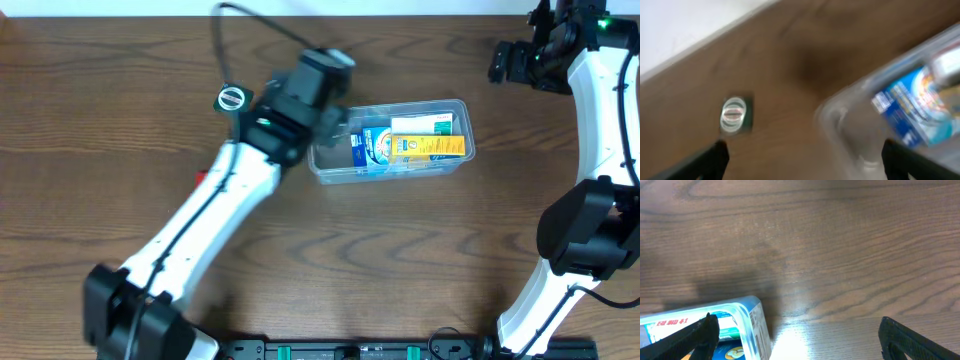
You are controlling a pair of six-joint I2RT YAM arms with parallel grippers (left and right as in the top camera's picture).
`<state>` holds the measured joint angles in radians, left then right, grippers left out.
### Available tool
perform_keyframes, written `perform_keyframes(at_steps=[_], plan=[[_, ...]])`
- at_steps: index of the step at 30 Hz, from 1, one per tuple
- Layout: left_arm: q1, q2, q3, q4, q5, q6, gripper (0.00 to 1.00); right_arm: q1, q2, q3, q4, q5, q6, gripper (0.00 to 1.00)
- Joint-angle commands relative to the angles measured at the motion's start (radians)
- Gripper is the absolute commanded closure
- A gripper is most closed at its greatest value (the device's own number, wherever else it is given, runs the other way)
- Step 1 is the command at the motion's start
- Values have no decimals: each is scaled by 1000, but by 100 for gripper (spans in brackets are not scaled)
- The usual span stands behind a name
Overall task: Pack container
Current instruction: 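Withdraw the left gripper back toward the red Panadol box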
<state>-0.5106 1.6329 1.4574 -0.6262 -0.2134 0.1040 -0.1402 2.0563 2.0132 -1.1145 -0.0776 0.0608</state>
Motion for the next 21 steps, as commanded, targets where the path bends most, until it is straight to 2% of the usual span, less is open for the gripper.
perform_keyframes(at_steps=[1, 4, 7, 11, 18, 21], plan=[[96, -28, 8, -129, -4, -259, 2, 3, -1, 14, -1, -1, 13, 1], [171, -24, -9, -255, -4, -342, 2, 3, -1, 14, -1, -1, 13, 1], [222, -23, -51, -298, -4, -358, 2, 3, -1, 14, -1, -1, 13, 1], [275, -23, -108, -320, 5, -421, 2, 3, -1, 14, -1, -1, 13, 1], [366, -23, -204, -311, 180, -425, 2, 3, -1, 14, -1, -1, 13, 1], [383, -23, -235, -311, 187, -424, 2, 3, -1, 14, -1, -1, 13, 1]])
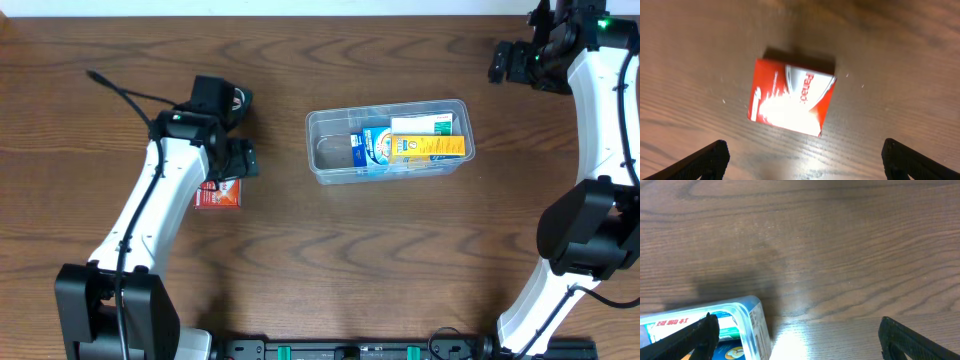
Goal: Pack container
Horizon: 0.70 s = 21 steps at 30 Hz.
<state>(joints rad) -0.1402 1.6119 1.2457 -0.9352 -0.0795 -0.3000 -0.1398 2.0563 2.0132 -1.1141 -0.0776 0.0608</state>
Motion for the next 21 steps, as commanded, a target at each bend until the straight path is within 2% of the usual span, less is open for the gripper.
perform_keyframes(at_steps=[1, 14, 21], plan=[[15, -2, -34, 4, 53, -20, 2, 3, -1, 14, -1, -1, 13, 1], [58, 89, -53, 43, 50, -15, 2, 3, -1, 14, -1, -1, 13, 1], [136, 180, -53, 92, 54, 64, 2, 3, -1, 14, -1, -1, 13, 1]])
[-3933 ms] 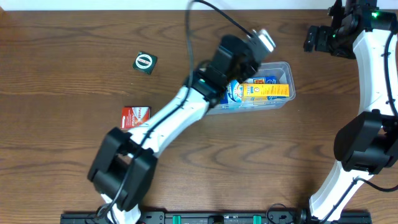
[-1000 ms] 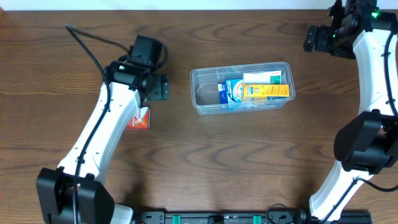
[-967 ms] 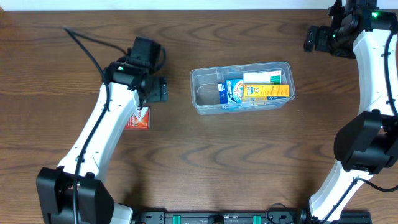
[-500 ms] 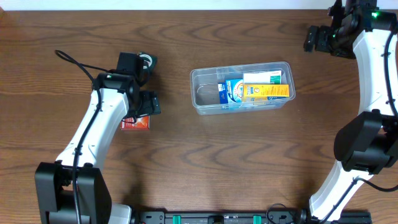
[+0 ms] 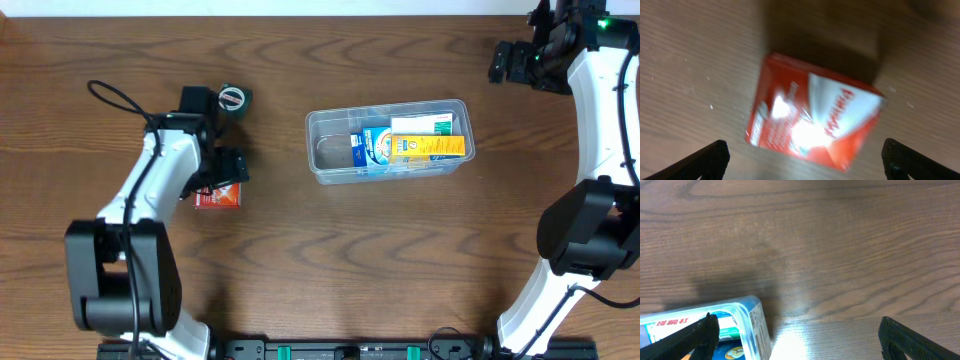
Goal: Pack container
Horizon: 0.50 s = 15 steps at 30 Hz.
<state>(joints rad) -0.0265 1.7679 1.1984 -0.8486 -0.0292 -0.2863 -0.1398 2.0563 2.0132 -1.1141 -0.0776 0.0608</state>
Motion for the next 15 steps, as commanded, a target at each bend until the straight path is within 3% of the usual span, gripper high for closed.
perform_keyframes(at_steps=[1, 8, 15], plan=[[29, 32, -5, 11, 4, 71, 2, 3, -1, 14, -1, -1, 13, 1], [34, 52, -5, 50, 4, 212, 2, 3, -1, 14, -1, -1, 13, 1], [34, 52, -5, 54, 4, 253, 2, 3, -1, 14, -1, -1, 13, 1]])
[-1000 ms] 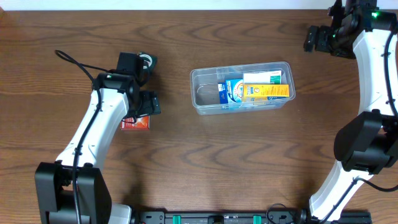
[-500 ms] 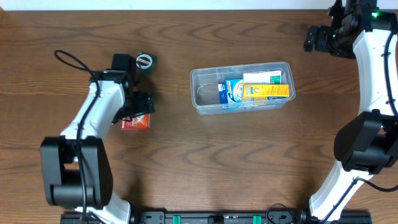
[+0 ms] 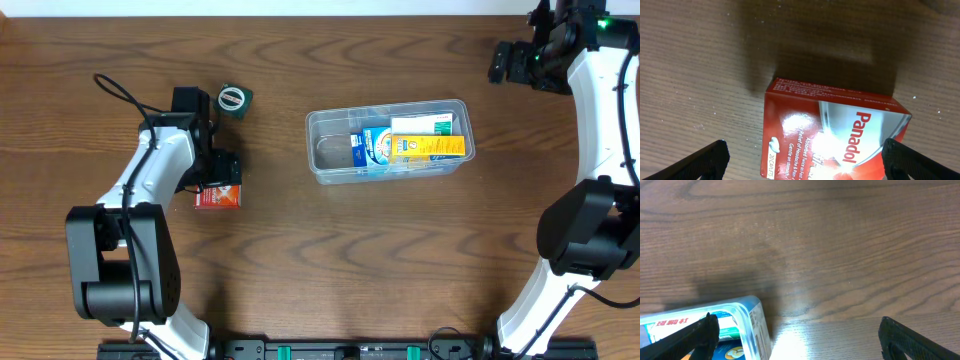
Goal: Pack container
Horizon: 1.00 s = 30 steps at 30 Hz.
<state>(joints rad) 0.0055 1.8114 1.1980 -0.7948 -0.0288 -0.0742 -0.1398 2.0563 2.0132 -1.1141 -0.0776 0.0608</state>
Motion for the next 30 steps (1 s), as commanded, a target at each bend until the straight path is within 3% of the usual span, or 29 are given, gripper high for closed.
perform_keyframes(at_steps=[1, 9, 30], plan=[[2, 8, -5, 0, 3, 41, 2, 3, -1, 14, -1, -1, 13, 1], [2, 8, -5, 0, 60, 101, 2, 3, -1, 14, -1, -1, 13, 1], [2, 54, -5, -6, 60, 101, 2, 3, -1, 14, -1, -1, 13, 1]])
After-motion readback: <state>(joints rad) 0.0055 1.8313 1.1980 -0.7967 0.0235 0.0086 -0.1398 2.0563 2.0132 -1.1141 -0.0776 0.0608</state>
